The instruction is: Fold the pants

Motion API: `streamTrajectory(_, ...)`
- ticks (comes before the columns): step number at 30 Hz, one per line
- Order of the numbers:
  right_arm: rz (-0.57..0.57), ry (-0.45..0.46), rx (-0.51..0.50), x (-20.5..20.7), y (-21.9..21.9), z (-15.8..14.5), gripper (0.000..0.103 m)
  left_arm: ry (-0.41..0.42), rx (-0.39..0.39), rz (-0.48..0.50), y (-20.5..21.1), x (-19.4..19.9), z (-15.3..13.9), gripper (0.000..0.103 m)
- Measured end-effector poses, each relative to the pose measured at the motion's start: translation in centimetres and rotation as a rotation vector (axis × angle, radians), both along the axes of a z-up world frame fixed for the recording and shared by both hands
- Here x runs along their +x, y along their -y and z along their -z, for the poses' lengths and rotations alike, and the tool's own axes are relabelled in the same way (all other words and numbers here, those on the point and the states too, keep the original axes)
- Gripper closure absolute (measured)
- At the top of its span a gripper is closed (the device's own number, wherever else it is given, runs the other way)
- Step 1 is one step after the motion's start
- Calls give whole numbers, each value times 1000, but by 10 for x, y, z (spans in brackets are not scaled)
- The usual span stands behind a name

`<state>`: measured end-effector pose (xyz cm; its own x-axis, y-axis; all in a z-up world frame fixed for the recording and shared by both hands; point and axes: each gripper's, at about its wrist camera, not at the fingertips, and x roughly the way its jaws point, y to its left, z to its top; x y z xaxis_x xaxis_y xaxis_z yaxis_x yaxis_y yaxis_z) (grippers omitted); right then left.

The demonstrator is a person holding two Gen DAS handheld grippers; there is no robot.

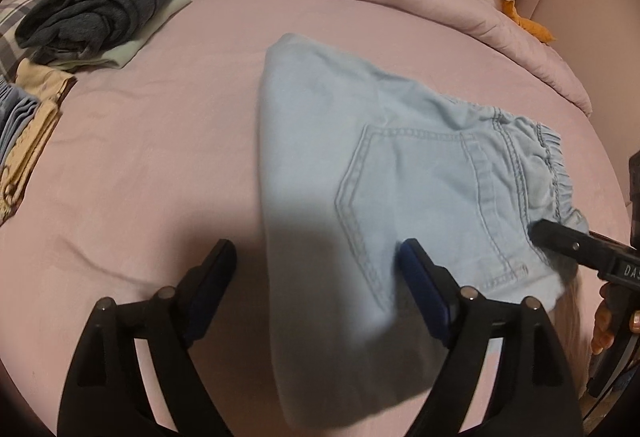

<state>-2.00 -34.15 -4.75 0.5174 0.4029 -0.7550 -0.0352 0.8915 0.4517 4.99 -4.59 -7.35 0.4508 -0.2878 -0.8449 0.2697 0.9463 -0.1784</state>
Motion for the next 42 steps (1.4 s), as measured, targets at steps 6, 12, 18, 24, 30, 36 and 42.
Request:
streamTrajectory(6, -17, 7, -34, -28, 5, -5, 32, 12, 5, 14, -7, -25, 1, 19)
streamTrajectory(12, -17, 10, -73, -39, 3, 3, 32, 19, 24, 1, -6, -33, 3, 18)
streamTrajectory(18, 0, 28, -154, -38, -6, -5, 31, 48, 67, -21, -5, -52, -23, 3)
streamTrajectory(24, -3, 70, -179, -68, -8, -31, 23, 73, 76, -34, -4, -79, -49, 1)
streamTrajectory(30, -9, 101, -195, -93, -12, -51, 8, 89, 60, -43, -5, -108, -74, 1)
streamTrajectory(36, -12, 160, -227, -108, -26, -80, 4, 164, 97, -78, -2, -138, -114, 1)
streamTrajectory(42, -29, 247, -252, -134, -38, -113, 2, 220, 135, -102, 1, -162, -130, 1)
